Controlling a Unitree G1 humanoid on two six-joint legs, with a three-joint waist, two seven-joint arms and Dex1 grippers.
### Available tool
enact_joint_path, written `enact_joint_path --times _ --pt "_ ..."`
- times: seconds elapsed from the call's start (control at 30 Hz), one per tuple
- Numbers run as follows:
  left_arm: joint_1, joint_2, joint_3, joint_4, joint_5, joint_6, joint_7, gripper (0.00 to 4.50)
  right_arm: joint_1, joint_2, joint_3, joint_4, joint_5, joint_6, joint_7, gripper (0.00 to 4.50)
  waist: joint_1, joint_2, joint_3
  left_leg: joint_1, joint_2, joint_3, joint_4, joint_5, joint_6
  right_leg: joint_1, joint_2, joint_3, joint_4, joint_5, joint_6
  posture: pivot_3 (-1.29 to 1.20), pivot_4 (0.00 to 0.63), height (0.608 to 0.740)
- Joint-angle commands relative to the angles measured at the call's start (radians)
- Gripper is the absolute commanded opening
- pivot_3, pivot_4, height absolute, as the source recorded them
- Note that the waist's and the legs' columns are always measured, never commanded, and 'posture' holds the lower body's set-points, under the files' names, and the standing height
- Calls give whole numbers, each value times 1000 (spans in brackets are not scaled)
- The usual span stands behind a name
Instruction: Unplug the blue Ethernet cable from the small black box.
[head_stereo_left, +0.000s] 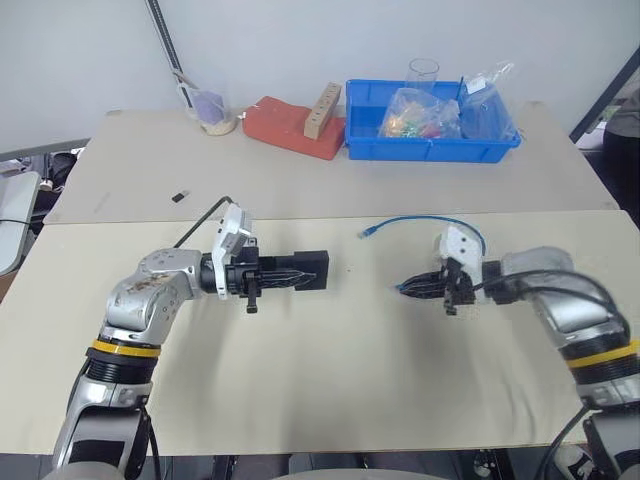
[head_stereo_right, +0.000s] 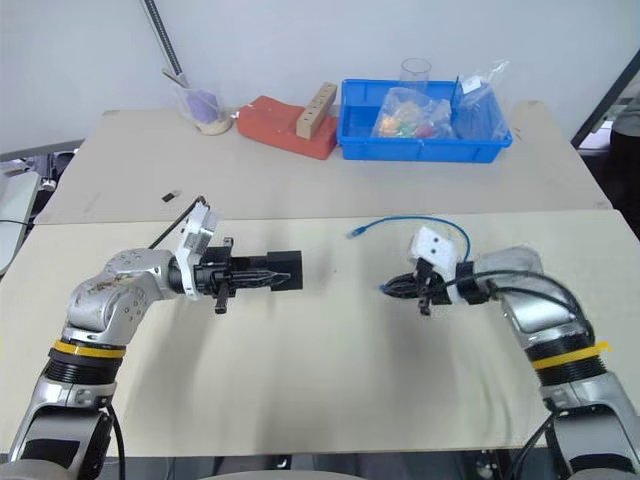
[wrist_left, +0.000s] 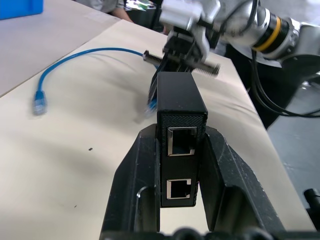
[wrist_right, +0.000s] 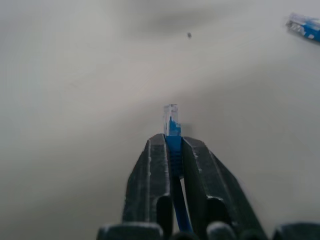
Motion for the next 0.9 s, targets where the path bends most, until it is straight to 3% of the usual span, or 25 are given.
enact_joint_path --times 0.03,0.17,0.27,0.43,0.67,0.83,0.9 --pt "9 -3 18 -43 6 -34 29 547 19 -9 -34 -3 -25 -82 -14 2058 1 0 0 0 0 0 0 0 0 0 0 0 0 0 0 0 150 740" --pt "28 -7 31 -42 23 -63 71 547 45 -30 -74 -75 27 -60 21 3374 4 0 0 0 0 0 0 0 0 0 0 0 0 0 0 0 150 740" --pt "53 -61 75 -5 81 -154 203 547 65 -24 -175 -315 188 136 -26 4361 5 0 0 0 0 0 0 0 0 0 0 0 0 0 0 0 150 740" --pt "98 -163 117 127 231 -391 425 547 17 72 -290 -569 390 418 -251 4440 5 0 0 1 1 -1 0 0 0 1 0 1 0 0 0 0 150 740" --pt "86 -265 101 365 382 -667 607 547 19 124 -267 -653 381 471 -394 4440 38 0 0 0 -2 0 0 0 0 1 -3 0 -1 0 0 0 150 740" --pt "36 -344 108 509 399 -745 687 547 33 116 -239 -650 344 456 -428 4440 48 0 0 0 -3 0 1 0 0 1 -3 0 -1 0 0 0 150 740" --pt "28 -356 117 529 387 -749 693 1574 32 116 -237 -650 346 457 -436 4500 45 0 0 0 -3 0 1 0 0 1 -2 0 0 0 0 0 150 740"
